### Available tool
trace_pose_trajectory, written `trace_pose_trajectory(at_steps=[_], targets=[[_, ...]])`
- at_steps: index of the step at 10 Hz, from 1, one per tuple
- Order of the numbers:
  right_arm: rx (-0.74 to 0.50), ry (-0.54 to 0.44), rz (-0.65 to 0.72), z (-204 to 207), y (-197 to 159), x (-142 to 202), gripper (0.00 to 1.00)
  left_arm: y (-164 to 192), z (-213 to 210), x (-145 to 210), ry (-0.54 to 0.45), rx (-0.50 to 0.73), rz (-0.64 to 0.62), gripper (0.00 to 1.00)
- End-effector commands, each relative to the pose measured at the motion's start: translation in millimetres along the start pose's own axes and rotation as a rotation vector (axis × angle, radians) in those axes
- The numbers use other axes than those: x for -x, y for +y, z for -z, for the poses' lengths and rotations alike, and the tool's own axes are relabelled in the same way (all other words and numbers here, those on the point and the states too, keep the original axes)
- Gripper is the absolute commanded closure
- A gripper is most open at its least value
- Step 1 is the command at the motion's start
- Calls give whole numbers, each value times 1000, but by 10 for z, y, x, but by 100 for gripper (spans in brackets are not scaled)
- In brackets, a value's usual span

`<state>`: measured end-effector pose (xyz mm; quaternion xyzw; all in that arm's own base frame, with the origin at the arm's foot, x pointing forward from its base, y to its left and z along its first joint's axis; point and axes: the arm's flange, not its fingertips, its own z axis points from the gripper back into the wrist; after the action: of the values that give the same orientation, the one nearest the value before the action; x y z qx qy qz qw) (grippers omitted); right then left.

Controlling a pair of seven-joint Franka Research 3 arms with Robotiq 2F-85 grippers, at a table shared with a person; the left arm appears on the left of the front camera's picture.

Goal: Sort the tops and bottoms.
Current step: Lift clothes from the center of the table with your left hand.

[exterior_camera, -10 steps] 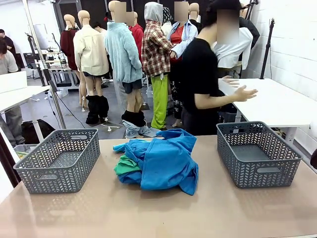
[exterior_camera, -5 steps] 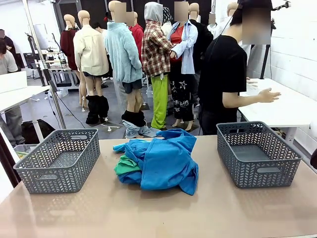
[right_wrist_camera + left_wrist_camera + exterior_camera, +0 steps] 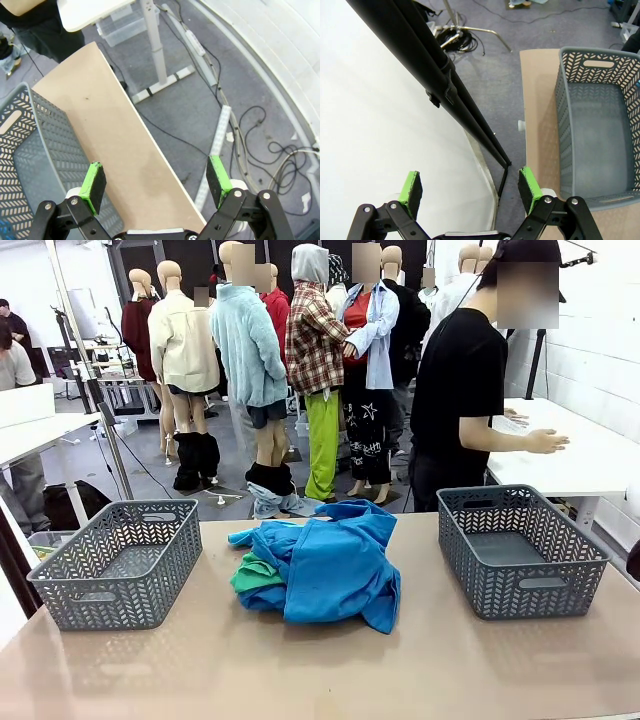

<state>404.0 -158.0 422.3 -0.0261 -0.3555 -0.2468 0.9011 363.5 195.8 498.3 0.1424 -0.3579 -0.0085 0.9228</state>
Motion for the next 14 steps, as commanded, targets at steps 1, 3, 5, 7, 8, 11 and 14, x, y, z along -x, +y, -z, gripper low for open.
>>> trace_pose_trajectory(at_steps=[1,3,5,7,8,11,14], targets=[[6,0,-5,-23,0,-4,0,8,-3,3,2,-5,-4,0],[6,0,-5,-23,0,-4,0,8,-3,3,2,-5,-4,0],[6,0,-5,-23,0,-4,0,8,-3,3,2,-5,-4,0],[6,0,-5,-23,0,-4,0,8,-3,3,2,-5,-4,0],[6,0,-5,-23,0,-4,0,8,-3,3,2,-5,-4,0],[6,0,-5,-23,0,-4,0,8,-3,3,2,-5,-4,0],[6,0,-5,-23,0,-4,0,8,-3,3,2,-5,-4,0]])
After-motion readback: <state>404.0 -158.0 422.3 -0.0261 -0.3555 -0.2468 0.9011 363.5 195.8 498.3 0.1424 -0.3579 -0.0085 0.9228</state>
